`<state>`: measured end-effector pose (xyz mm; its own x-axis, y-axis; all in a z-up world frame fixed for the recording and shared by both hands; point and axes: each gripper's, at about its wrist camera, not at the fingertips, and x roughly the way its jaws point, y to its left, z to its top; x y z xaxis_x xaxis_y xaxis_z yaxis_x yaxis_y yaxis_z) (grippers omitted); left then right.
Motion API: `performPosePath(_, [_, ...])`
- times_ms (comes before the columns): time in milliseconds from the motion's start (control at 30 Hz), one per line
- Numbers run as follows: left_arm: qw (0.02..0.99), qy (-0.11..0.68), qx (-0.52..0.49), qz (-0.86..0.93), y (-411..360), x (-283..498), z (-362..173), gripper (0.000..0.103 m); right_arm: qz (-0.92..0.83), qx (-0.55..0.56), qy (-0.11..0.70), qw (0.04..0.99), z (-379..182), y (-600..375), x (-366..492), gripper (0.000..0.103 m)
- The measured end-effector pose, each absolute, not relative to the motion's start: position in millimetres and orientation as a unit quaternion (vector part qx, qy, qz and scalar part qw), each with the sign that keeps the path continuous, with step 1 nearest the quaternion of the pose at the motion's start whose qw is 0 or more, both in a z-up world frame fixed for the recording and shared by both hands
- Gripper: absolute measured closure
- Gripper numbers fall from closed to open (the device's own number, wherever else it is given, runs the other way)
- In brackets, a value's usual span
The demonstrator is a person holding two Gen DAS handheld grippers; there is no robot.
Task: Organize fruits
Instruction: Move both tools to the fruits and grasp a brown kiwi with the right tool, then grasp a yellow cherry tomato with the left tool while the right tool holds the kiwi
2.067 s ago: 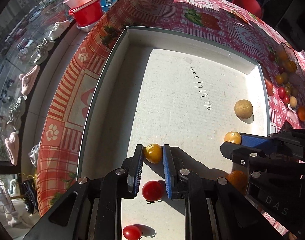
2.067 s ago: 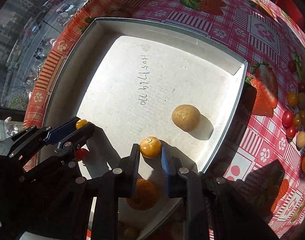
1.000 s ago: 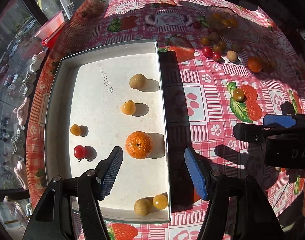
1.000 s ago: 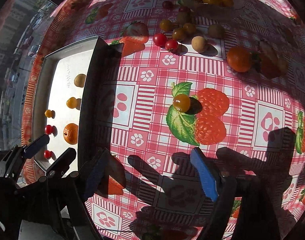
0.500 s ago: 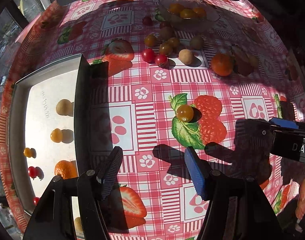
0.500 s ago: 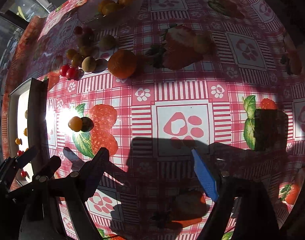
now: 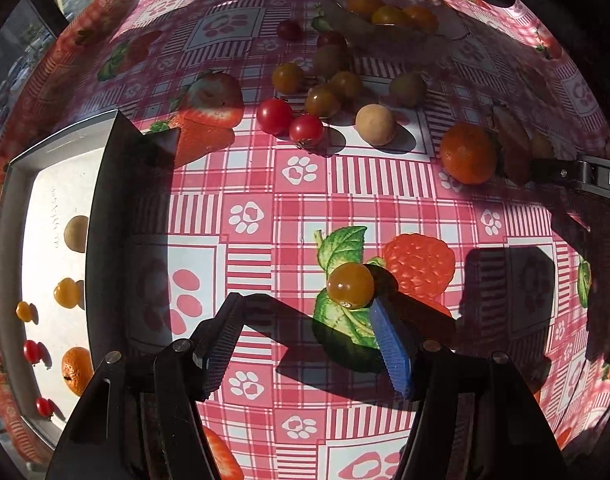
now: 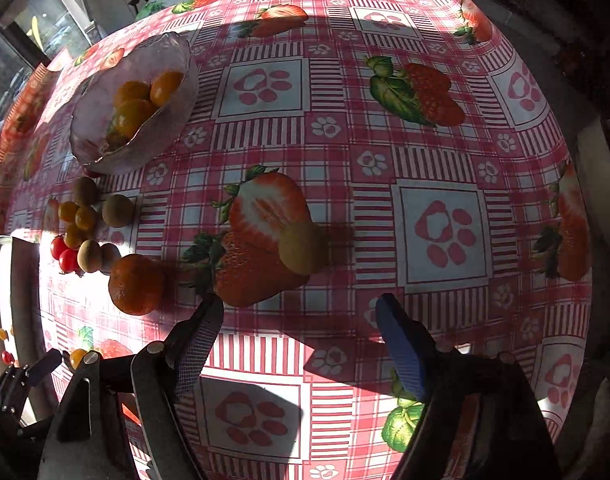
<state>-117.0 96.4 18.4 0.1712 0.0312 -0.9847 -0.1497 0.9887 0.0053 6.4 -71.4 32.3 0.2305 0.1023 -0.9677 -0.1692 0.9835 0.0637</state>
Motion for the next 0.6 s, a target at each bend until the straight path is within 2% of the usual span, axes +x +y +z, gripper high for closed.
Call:
performPosePath(267, [0.771, 0.632, -0.043, 0.066, 89.4, -109.0, 18.1, 0.038, 0.097, -0.038, 0.607, 0.788, 22.9, -54.5, 33.4, 0.047])
performPosePath(333, [0.771, 0.632, -0.042, 0.068, 87.9, -107.6, 17.2, 0.038, 0.095, -0.041, 0.603, 0.791, 24.3, -56.5, 41.1, 0.057])
performPosePath(367, [0.771, 0.631, -0.041, 0.069, 87.7, -107.6, 17.4, 0.038, 0.094, -0.041, 0.603, 0.791, 24.8, -56.5, 42.8, 0.068])
performPosePath(400, [0.772, 0.631, -0.040, 0.070, 86.7, -107.5, 17.7, 0.038, 0.094, -0.038, 0.602, 0.792, 25.5, -57.8, 44.6, 0.075])
performPosePath(600, [0.771, 0.632, -0.044, 0.069, 86.6, -109.7, 21.0, 0.040, 0.107, -0.032, 0.605, 0.788, 29.0, -63.4, 48.0, 0.075])
